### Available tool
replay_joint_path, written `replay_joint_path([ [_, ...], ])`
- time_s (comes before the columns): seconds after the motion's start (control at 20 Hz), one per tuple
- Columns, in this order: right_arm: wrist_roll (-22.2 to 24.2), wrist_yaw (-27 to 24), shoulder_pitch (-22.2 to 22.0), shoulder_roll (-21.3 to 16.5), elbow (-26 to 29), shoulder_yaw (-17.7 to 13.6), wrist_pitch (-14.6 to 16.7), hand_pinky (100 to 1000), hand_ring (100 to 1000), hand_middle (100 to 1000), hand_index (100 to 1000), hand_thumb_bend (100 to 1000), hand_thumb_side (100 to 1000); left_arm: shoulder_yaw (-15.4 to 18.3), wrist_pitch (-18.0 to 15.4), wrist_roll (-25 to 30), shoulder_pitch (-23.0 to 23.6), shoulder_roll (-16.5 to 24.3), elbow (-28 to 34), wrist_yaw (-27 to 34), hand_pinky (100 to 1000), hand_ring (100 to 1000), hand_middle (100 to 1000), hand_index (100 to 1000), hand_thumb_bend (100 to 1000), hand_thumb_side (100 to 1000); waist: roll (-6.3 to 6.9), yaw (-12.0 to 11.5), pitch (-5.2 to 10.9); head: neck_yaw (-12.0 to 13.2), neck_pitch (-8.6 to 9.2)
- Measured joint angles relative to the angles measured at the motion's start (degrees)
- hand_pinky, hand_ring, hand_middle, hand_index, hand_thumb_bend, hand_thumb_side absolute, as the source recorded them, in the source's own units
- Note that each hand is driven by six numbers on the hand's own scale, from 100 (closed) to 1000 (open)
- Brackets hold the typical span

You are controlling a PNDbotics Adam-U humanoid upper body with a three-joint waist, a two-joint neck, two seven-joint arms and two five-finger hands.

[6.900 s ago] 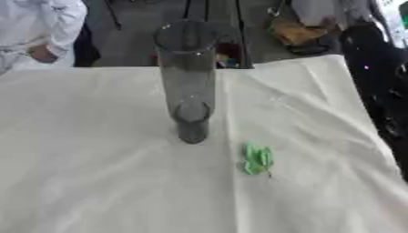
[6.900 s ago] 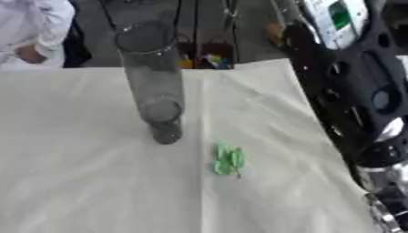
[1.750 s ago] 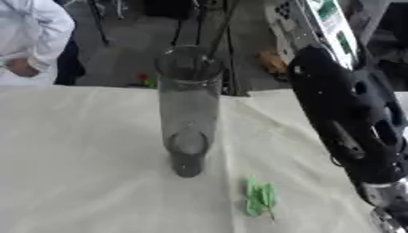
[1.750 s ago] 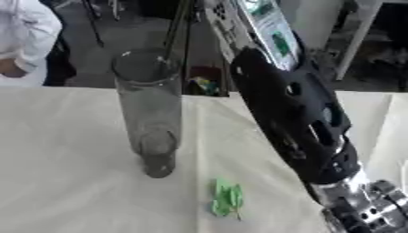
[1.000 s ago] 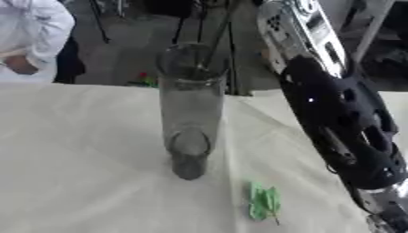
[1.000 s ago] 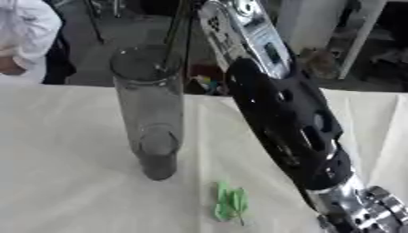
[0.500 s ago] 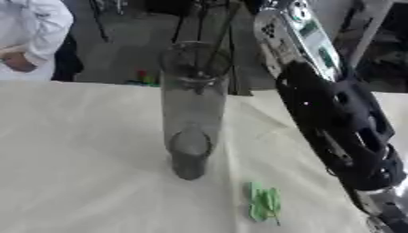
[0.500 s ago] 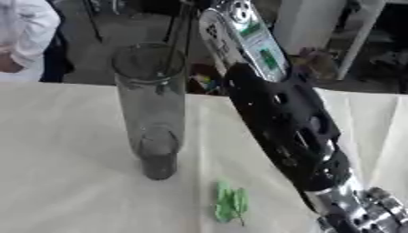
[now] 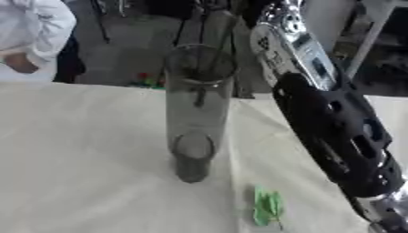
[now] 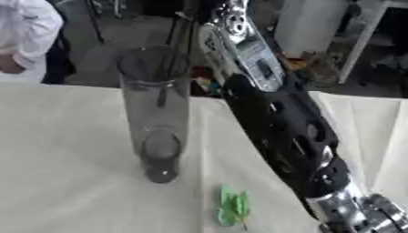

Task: Arrange flowers into the vase.

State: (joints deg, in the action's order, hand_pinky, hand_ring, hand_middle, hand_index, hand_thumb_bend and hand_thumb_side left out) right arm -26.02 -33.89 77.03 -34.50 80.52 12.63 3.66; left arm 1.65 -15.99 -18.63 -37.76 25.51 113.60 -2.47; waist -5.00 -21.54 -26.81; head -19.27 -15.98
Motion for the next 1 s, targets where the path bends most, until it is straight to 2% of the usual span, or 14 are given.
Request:
replay_joint_path([
  [0.7, -1.27, -0.55, -0.54, 0.08, -0.34, 0.87, -4.03, 100, 152, 100, 100, 100, 779, 0.01, -0.12, -0.12, -0.16, -0.33, 0.0, 0.22, 839, 943, 890, 945, 100, 1000, -0.53, 0.0, -0.05, 0.6, 0.0],
  [0.85, -1.27, -0.45, -0.95, 0.08, -0.31, 1.2, -4.86, 100, 208, 100, 100, 100, 826, 0.02, -0.13, -0.14, -0.17, -0.33, 0.0, 0.26, 839, 943, 890, 945, 100, 1000, -0.77, 0.02, -0.05, 0.86, -0.01],
  [1.0, -0.98, 0.19, -0.97, 0.03, -0.11, 1.52, -5.9, 125, 238, 100, 100, 100, 835, 0.03, -0.13, -0.15, -0.17, -0.33, 0.0, 0.27, 839, 943, 890, 945, 100, 1000, -0.85, 0.27, -0.05, 1.24, -0.07],
])
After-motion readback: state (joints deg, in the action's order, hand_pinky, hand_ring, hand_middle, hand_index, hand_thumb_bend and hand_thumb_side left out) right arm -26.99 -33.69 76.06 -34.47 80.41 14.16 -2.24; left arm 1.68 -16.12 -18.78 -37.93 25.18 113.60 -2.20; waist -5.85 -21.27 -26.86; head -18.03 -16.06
